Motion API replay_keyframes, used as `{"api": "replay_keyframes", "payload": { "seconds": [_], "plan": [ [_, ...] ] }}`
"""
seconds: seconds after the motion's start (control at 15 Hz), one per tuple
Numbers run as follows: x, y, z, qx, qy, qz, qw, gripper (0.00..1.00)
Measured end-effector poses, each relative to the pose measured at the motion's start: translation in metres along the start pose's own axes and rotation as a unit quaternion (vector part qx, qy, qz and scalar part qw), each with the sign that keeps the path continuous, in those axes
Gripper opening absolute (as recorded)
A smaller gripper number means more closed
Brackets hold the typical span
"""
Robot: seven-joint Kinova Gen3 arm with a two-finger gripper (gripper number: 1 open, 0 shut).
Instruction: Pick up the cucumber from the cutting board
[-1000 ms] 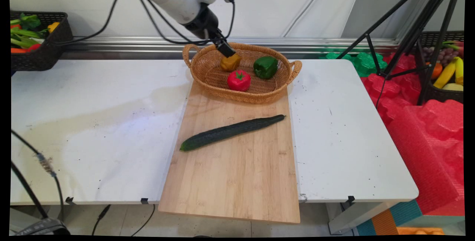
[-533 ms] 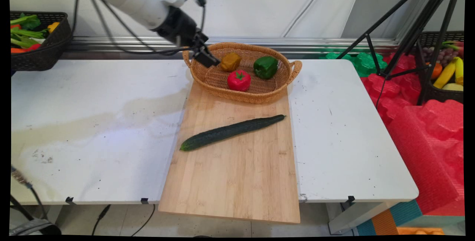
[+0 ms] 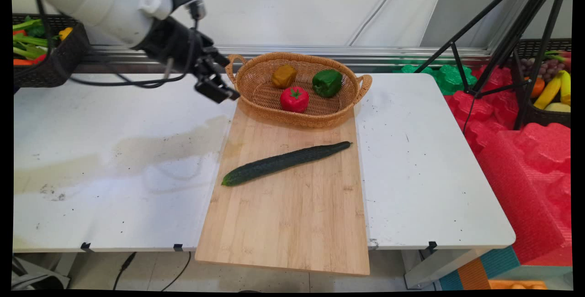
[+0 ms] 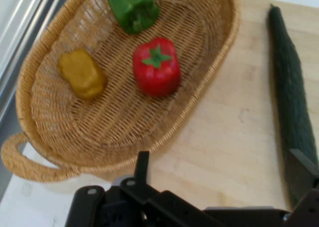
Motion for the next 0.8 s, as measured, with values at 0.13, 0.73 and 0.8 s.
{"api": "replay_keyframes", "payload": {
  "seconds": [0.13, 0.73, 0.8],
  "plan": [
    [-0.011, 0.007, -0.014, -0.005, -0.004, 0.003, 1.0, 1.0],
    [-0.032, 0.024, -0.04, -0.004, -0.016, 0.006, 0.9998, 1.0],
    [-0.033, 0.025, -0.04, -0.003, -0.017, 0.006, 0.9998, 1.0]
  ]
}}
